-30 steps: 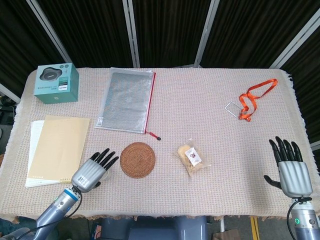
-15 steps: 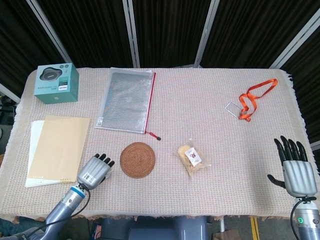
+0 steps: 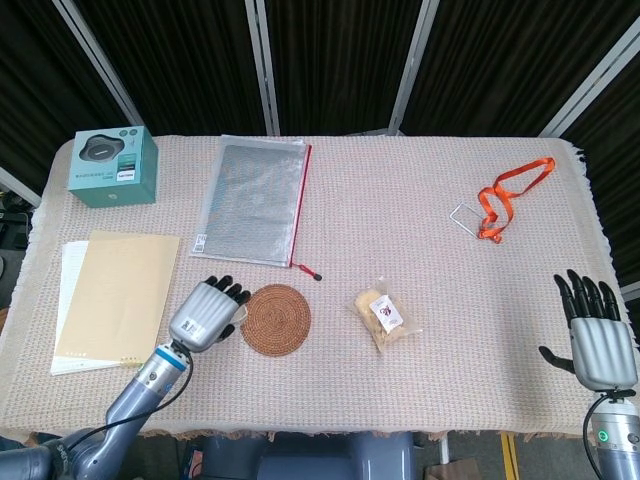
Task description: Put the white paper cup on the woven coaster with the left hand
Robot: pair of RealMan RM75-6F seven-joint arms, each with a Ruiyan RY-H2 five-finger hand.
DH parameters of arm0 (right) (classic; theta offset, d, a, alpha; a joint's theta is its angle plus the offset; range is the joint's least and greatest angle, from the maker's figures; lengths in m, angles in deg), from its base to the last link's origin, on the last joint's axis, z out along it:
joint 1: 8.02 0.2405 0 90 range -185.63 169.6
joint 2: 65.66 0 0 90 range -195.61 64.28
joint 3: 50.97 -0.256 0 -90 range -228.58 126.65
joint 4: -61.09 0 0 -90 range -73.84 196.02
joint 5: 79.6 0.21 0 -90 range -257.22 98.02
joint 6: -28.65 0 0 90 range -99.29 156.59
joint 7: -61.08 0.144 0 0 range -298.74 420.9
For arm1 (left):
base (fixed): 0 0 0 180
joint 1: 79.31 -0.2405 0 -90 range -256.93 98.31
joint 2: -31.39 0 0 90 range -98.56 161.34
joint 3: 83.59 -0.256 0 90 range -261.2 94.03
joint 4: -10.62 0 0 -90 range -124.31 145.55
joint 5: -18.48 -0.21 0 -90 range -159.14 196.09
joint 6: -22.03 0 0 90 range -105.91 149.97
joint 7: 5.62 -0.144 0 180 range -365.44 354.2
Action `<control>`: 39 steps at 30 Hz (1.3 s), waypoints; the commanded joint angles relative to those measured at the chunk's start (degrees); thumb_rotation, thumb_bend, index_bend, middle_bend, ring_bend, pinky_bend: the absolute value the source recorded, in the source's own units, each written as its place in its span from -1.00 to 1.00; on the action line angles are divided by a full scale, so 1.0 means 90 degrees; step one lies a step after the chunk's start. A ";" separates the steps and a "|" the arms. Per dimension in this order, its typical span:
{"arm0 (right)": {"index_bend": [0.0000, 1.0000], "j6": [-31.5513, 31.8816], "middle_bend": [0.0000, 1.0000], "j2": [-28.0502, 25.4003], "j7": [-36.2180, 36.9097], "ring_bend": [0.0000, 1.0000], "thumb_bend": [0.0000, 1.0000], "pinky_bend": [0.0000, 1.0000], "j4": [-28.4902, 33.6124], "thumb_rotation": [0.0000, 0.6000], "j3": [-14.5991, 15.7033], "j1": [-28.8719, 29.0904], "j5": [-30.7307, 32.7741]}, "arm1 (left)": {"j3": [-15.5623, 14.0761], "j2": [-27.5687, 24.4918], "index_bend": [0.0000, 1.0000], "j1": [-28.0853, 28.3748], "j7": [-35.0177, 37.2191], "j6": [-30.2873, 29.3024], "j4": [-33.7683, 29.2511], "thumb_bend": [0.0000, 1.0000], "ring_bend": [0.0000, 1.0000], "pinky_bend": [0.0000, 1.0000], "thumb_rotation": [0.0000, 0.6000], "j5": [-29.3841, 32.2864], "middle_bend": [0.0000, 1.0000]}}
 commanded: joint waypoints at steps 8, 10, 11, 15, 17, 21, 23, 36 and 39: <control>-1.00 -0.0225 -1.00 0.0026 0.0033 -1.00 -1.00 -1.00 -0.0172 1.00 -0.0116 0.0068 0.0310 | 0.0088 0.0998 -0.19 0.0671 -0.0429 0.0443 0.0770 -0.58 -0.37 -0.03 1.00 0.0441 -0.12; -1.00 -0.0273 -1.00 0.0017 0.0086 -1.00 -1.00 -1.00 -0.0173 1.00 -0.0126 0.0078 0.0348 | 0.0041 0.1196 -0.20 0.0721 -0.0490 0.0401 0.0965 -0.58 -0.37 -0.03 1.00 0.0517 -0.12; -1.00 -0.0298 -1.00 0.0003 0.0129 -1.00 -1.00 -1.00 -0.0158 1.00 -0.0130 0.0079 0.0363 | 0.0018 0.1271 -0.20 0.0743 -0.0508 0.0385 0.1054 -0.58 -0.37 -0.03 1.00 0.0549 -0.12; -1.00 -0.0313 -1.00 -0.0024 0.0163 -1.00 -1.00 -1.00 -0.0143 1.00 -0.0134 0.0084 0.0358 | -0.0055 0.1456 -0.20 0.0805 -0.0461 0.0383 0.1314 -0.58 -0.37 -0.04 1.00 0.0597 -0.13; -1.00 -0.0330 -1.00 -0.0030 0.0183 -1.00 -1.00 -1.00 -0.0128 1.00 -0.0124 0.0085 0.0353 | -0.0085 0.1549 -0.21 0.0832 -0.0438 0.0372 0.1478 -0.59 -0.38 -0.04 1.00 0.0616 -0.13; -1.00 -0.0393 -1.00 -0.0063 0.0225 -1.00 -1.00 -1.00 -0.0111 1.00 -0.0107 0.0091 0.0368 | -0.0130 0.1694 -0.29 0.0887 -0.0327 0.0330 0.1714 -0.68 -0.45 -0.08 1.00 0.0679 -0.27; -1.00 -0.0393 -1.00 -0.0069 0.0224 -1.00 -1.00 -1.00 -0.0119 1.00 -0.0114 0.0093 0.0375 | -0.0154 0.1712 -0.56 0.0914 -0.0256 0.0313 0.1762 -0.85 -0.71 -0.26 1.00 0.0673 -0.69; -1.00 -0.0361 -1.00 -0.0093 0.0233 -1.00 -1.00 -1.00 -0.0059 1.00 -0.0067 0.0069 0.0295 | -0.0191 0.0785 -1.00 0.0637 0.0156 -0.0529 0.0829 -1.00 -1.00 -0.94 1.00 0.0322 -1.00; -1.00 -0.0337 -1.00 -0.0112 0.0250 -1.00 -1.00 -1.00 -0.0021 1.00 -0.0051 0.0055 0.0256 | -0.0190 0.0161 -1.00 0.0338 0.0448 -0.1009 0.0372 -1.00 -1.00 -0.97 1.00 0.0146 -1.00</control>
